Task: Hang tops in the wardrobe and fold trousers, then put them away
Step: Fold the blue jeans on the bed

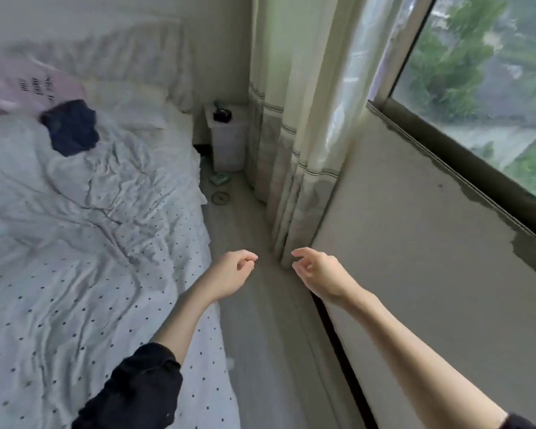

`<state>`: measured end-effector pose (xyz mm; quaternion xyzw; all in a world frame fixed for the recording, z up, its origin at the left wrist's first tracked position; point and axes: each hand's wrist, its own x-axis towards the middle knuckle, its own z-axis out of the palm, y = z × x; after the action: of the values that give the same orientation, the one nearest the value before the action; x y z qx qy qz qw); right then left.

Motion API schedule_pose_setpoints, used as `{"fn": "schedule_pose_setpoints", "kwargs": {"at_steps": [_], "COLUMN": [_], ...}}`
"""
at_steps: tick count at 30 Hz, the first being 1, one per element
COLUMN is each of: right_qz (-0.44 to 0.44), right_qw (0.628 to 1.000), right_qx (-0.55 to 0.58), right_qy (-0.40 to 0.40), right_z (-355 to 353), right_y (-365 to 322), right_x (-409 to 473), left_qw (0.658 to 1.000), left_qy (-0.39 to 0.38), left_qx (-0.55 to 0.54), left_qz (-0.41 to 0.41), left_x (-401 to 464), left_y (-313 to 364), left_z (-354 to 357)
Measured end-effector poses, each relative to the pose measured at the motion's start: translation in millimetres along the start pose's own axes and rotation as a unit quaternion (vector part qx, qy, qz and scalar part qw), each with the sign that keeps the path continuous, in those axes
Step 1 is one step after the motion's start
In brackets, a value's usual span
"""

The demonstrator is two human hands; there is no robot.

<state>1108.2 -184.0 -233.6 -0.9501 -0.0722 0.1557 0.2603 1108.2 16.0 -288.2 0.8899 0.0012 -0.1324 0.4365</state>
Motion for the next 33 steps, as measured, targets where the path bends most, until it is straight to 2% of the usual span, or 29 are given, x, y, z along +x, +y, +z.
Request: {"fn": "schedule_pose_setpoints", "kwargs": {"at_steps": [7,11,16,20,23,28,33], "right_qz": [-0.134,-0.211,-0.295,-0.329,-0.362,-0.387,-0.388], "right_qw": [0.987,0.968,0.947,0.929,0.908,0.886,0.879], "right_qx": [-0.018,-0.034,-0.004,0.014,0.010,-0.008,-0.025], "right_qy": [-0.091,-0.128,-0.125,-0.171,-0.209,-0.254,-0.275], "right_z": [-32.3,-41.1,-64.7,-77.5,-67.9,-31.8,0.5], "right_y": [-35.7,-64.1,-118.0,-178.4,-218.9,-282.5,-368.8], "right_x": [175.7,276.2,407.7,501.8,564.7,684.3,805.6], "left_qw": [0.988,0.977,0.954,0.945,0.924,0.893,0.877], "left_qy": [0.118,0.156,0.225,0.232,0.291,0.360,0.370], "left_qx": [-0.019,-0.016,-0.030,-0.059,-0.054,-0.052,-0.070], "left_qz": [-0.095,-0.146,-0.197,-0.225,-0.241,-0.266,-0.298], "left_x": [94.9,152.0,237.1,294.2,326.6,403.7,482.4], "left_y": [-9.5,-23.8,-35.2,-40.3,-59.8,-115.2,-175.7], "left_z": [-76.6,-109.1,-157.9,-212.0,-265.1,-351.8,-439.4]}}
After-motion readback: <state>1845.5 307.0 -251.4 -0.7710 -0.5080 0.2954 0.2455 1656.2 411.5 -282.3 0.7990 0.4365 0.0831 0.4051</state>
